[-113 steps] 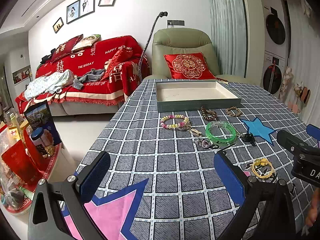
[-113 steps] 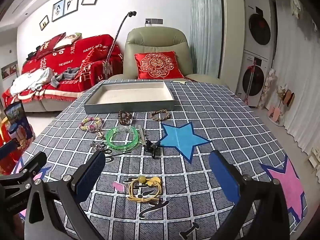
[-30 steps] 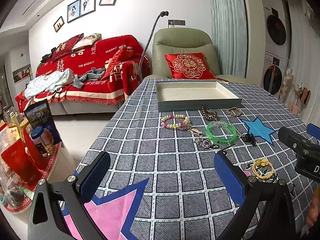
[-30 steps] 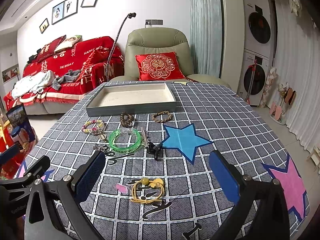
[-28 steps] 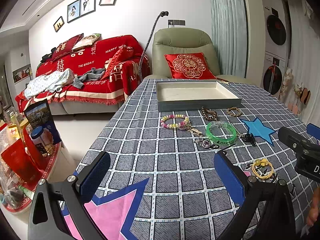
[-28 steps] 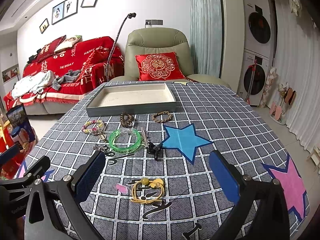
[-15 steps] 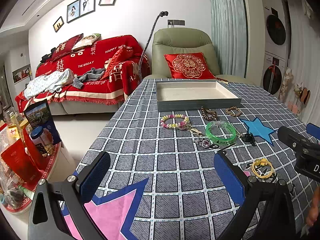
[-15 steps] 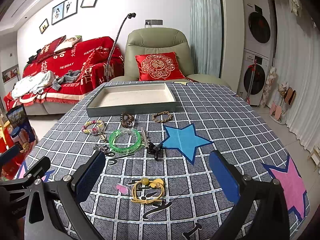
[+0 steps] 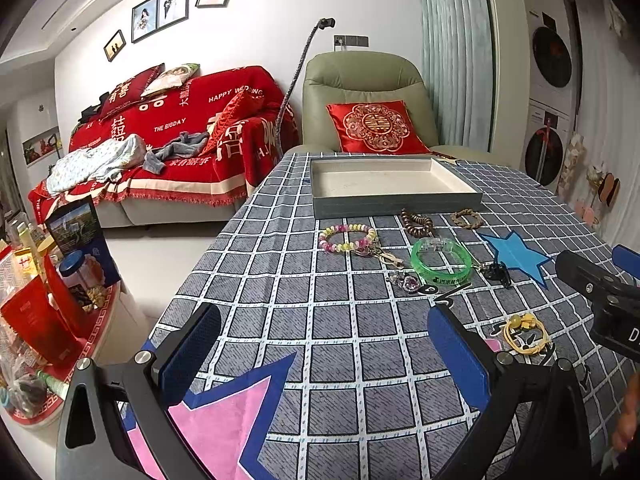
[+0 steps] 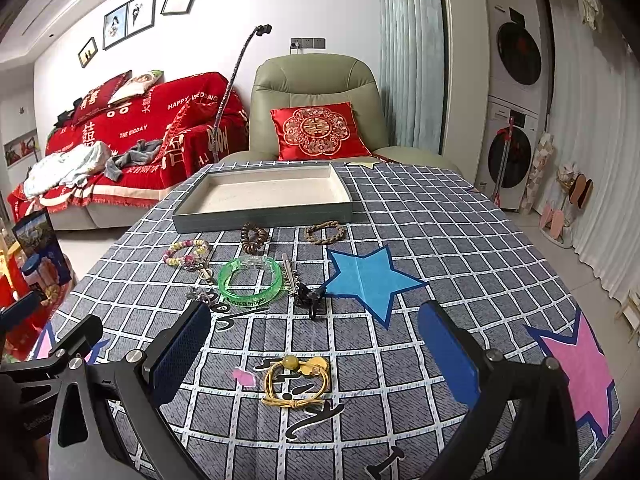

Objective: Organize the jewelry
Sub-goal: 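Grasp the pink-yellow beaded bracelet with the left gripper while the right grasps the black clip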

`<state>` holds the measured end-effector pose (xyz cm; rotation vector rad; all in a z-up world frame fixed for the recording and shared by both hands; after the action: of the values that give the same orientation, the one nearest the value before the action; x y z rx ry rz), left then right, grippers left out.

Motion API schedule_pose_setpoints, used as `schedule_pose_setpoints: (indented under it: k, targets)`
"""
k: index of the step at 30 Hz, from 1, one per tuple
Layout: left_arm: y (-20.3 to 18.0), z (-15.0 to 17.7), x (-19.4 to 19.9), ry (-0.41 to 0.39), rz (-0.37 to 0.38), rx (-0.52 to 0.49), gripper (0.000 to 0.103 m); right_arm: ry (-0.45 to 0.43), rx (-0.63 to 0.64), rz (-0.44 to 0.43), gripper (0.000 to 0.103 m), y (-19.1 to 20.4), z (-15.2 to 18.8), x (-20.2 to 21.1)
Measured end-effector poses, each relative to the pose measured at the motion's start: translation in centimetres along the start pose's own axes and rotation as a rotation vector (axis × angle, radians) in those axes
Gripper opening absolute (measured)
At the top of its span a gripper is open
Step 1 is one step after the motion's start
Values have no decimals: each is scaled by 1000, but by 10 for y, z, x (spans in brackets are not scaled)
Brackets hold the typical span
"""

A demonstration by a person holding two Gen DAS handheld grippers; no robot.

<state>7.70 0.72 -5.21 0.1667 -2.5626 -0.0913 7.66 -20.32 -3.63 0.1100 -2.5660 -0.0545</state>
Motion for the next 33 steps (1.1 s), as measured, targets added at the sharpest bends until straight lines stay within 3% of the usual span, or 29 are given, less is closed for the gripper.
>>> schedule_pose_setpoints:
  k: [16, 21, 33]
  targets:
    - [5, 1, -25, 95, 20, 27, 103, 67, -31, 12, 103, -13, 9, -18]
    - [6, 0, -42, 165, 67, 39, 103, 135, -68, 23, 103, -28, 14, -32]
    - [12, -45, -112, 280, 131, 49, 103, 330, -131, -49, 103, -34, 18, -88]
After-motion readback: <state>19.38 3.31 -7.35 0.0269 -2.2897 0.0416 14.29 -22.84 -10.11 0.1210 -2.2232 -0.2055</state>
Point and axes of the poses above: each gripper's, at about its wrist camera, not at the fingertips, and x roughly against the way its jaws point, y to its left, z to its underside, the point moved 10 cm from there along -x, roughly the way its jaws point, and after that the axes turned 8 degrees about -z, right-handed, at the moved point
